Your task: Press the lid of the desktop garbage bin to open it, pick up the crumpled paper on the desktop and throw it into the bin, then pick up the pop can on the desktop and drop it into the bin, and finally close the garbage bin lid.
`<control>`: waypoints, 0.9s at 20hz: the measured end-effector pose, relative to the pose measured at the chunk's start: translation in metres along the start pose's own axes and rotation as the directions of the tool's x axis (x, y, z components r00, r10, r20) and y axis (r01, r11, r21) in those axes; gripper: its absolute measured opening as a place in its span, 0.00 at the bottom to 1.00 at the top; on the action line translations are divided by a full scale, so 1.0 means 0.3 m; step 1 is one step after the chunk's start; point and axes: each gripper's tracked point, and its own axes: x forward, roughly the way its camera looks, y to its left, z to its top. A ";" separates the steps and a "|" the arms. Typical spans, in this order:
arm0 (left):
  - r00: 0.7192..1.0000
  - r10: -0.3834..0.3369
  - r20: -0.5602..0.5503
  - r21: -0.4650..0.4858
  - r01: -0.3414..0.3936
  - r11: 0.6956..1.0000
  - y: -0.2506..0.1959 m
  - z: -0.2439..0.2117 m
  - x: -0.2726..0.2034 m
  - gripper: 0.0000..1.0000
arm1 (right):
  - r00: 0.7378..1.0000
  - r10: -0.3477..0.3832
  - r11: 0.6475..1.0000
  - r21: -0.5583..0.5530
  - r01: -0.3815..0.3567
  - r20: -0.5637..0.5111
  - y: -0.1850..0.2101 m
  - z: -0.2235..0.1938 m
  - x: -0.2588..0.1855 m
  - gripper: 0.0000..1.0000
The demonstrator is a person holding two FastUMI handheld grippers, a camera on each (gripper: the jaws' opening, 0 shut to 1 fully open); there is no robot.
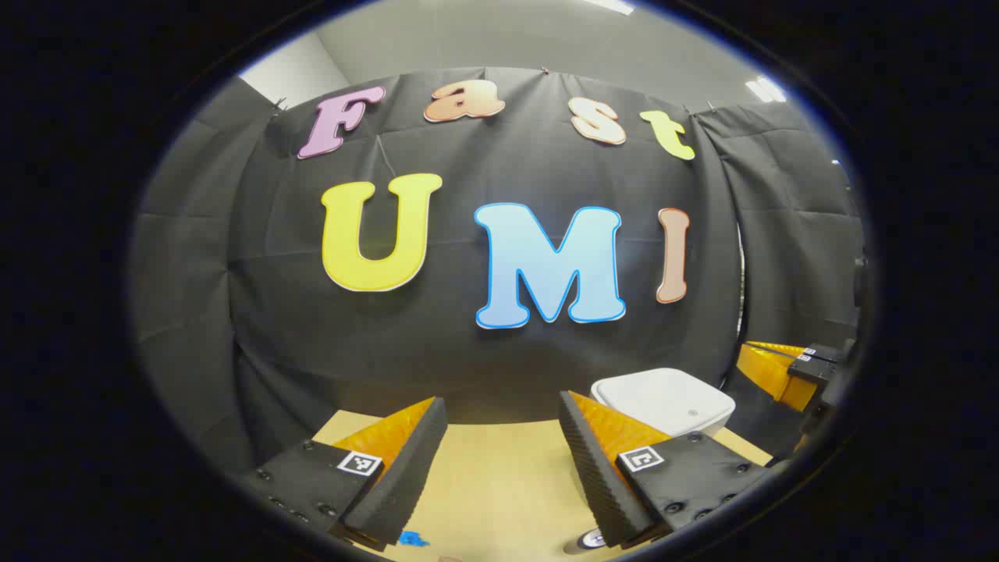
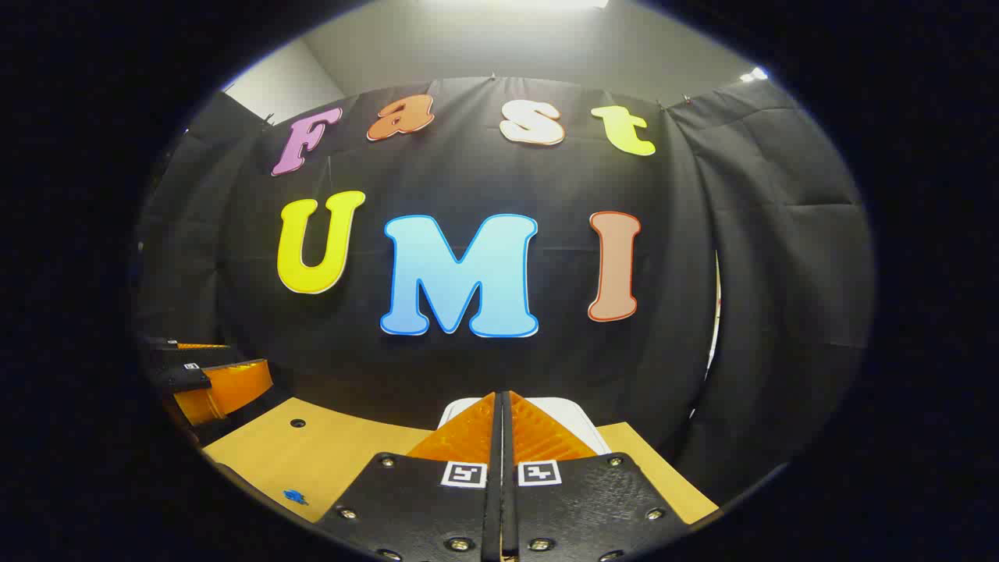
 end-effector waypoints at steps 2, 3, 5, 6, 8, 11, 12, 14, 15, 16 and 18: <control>1.000 0.002 0.001 0.001 -0.002 1.000 0.003 0.000 -0.001 0.94 | 1.000 0.017 1.000 -0.002 -0.017 -0.005 0.017 -0.004 0.003 0.01; 1.000 0.007 0.001 0.004 -0.007 1.000 0.004 0.005 0.000 0.94 | 1.000 0.025 1.000 -0.003 -0.025 -0.008 0.024 -0.008 -0.002 0.00; 1.000 0.010 0.004 0.010 -0.010 1.000 0.009 0.003 -0.004 0.94 | 0.999 0.048 0.999 -0.001 -0.048 -0.026 0.041 -0.023 0.005 0.00; 1.000 0.013 0.007 0.013 -0.013 1.000 0.013 0.006 -0.004 0.95 | 0.998 0.058 0.998 0.007 -0.058 -0.038 0.053 -0.028 0.008 0.00; 1.000 0.017 0.013 0.020 -0.018 1.000 0.014 0.013 -0.008 0.95 | 0.995 0.073 0.997 0.024 -0.072 -0.065 0.062 -0.046 0.009 0.00; 1.000 0.022 0.019 0.031 -0.023 0.999 0.019 0.020 -0.007 0.95 | 0.991 0.086 0.996 0.044 -0.081 -0.106 0.074 -0.074 0.016 0.00; 0.999 0.024 0.021 0.033 -0.025 0.999 0.019 0.024 -0.006 0.95 | 0.990 0.089 0.995 0.053 -0.083 -0.114 0.076 -0.077 0.018 0.00; 0.999 0.024 0.024 0.036 -0.025 0.999 0.018 0.026 -0.007 0.95 | 0.989 0.089 0.995 0.062 -0.083 -0.116 0.076 -0.077 0.022 0.00; 0.999 0.024 0.026 0.036 -0.025 0.999 0.022 0.028 -0.006 0.95 | 0.989 0.087 0.995 0.064 -0.080 -0.116 0.072 -0.078 0.022 0.00; 0.999 0.025 0.026 0.036 -0.026 0.999 0.023 0.028 -0.004 0.95 | 0.989 0.086 0.995 0.068 -0.078 -0.117 0.071 -0.078 0.024 0.00; 0.999 0.032 0.028 0.036 -0.033 0.999 0.027 0.027 0.002 0.95 | 0.988 0.085 0.994 0.081 -0.076 -0.125 0.068 -0.082 0.035 0.00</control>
